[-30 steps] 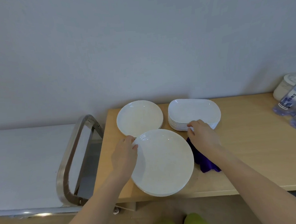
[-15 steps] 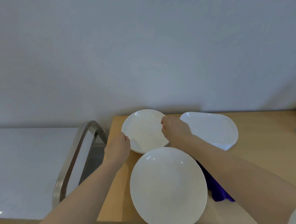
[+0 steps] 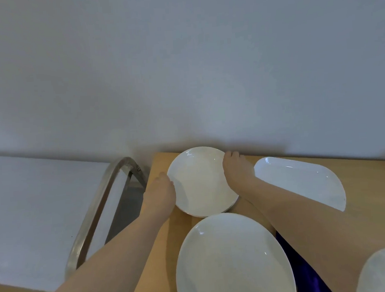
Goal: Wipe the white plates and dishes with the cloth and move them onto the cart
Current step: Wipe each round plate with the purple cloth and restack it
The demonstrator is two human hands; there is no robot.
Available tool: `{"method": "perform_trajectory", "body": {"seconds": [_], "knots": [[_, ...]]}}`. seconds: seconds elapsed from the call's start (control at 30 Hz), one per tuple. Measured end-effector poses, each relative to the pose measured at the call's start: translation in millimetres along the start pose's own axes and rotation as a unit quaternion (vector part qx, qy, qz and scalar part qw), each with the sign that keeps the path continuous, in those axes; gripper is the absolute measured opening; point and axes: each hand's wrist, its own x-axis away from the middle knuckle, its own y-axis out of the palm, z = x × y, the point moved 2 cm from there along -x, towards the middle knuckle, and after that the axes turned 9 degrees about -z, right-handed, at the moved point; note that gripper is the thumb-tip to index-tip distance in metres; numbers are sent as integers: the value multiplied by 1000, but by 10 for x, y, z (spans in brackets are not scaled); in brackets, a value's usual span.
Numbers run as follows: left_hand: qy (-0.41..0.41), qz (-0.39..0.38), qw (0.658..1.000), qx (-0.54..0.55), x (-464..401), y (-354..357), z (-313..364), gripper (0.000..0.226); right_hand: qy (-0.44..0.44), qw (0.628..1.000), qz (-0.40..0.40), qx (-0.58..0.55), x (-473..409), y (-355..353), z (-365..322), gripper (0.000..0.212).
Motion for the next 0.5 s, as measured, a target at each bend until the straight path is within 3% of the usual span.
{"method": "perform_trajectory", "body": {"seconds": [0.1, 0.37, 0.5], "knots": [[3, -9, 1000, -11, -20, 37, -9, 7, -4, 1000, -10, 5, -25, 25, 29, 47], [8, -23, 998, -63, 8, 41, 46, 28, 9, 999, -19, 31, -93, 31, 100, 51], [11, -28, 996, -85, 10, -17, 81, 23, 14, 999, -18, 28, -125, -2, 114, 37]]}}
